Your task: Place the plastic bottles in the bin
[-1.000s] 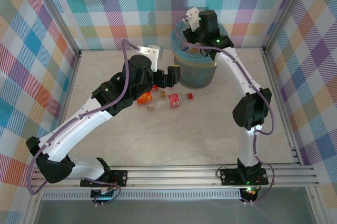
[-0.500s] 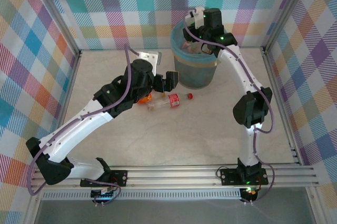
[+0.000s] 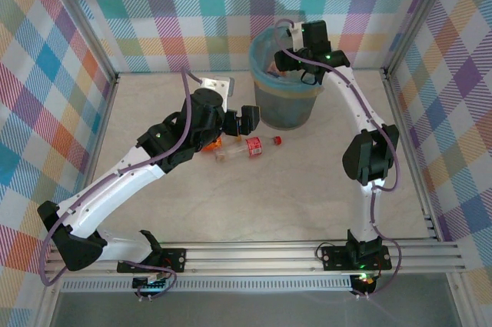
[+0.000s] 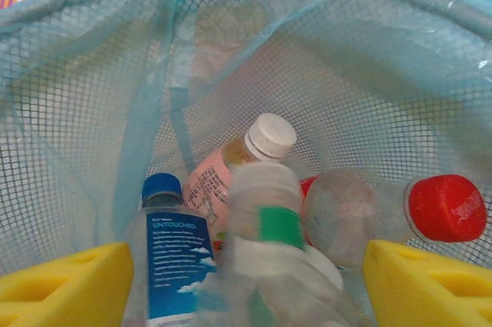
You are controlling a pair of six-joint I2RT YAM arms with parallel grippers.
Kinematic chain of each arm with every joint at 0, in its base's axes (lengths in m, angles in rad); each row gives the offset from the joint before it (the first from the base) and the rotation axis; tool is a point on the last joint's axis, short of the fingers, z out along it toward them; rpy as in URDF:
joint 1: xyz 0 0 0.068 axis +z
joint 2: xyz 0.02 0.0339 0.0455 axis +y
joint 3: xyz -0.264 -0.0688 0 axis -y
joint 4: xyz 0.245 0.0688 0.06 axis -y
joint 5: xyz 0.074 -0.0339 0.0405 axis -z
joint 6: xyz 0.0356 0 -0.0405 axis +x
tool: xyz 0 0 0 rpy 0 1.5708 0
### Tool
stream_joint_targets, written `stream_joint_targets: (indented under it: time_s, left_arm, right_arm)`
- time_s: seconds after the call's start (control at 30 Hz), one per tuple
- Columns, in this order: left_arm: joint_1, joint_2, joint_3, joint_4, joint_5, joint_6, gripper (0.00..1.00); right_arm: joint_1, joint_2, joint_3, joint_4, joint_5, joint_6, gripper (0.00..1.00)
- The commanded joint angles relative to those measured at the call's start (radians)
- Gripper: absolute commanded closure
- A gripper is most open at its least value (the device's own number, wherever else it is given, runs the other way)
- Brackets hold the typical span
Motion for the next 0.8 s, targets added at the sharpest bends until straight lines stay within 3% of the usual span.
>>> stream_joint_targets:
  time_s: [0.0, 0.23, 0.53, 0.77]
  left_arm:
    - [0.013, -0.004, -0.004, 0.003, 0.001, -0.017, 0.03]
    - [0.012, 0.006, 0.0, -0.005, -0.011, -0.014, 0.03]
    - [0.014, 0.018, -0.015, -0.005, -0.01, -0.021, 0.03]
    - [0.02, 0.016, -0.028, -0.014, -0.007, -0.03, 0.03]
  right_arm:
    - [-0.005, -0.048, 0.01, 0.01, 0.016, 0.012, 0.21]
    - [-0.007, -0.024, 0.057, 0.005, 0.007, 0.02, 0.2]
    - [-0.019, 0.014, 0.048, -0.027, -0.037, 0.039, 0.44]
    - [-0.023, 0.048, 0.038, -0.067, -0.078, 0.053, 0.51]
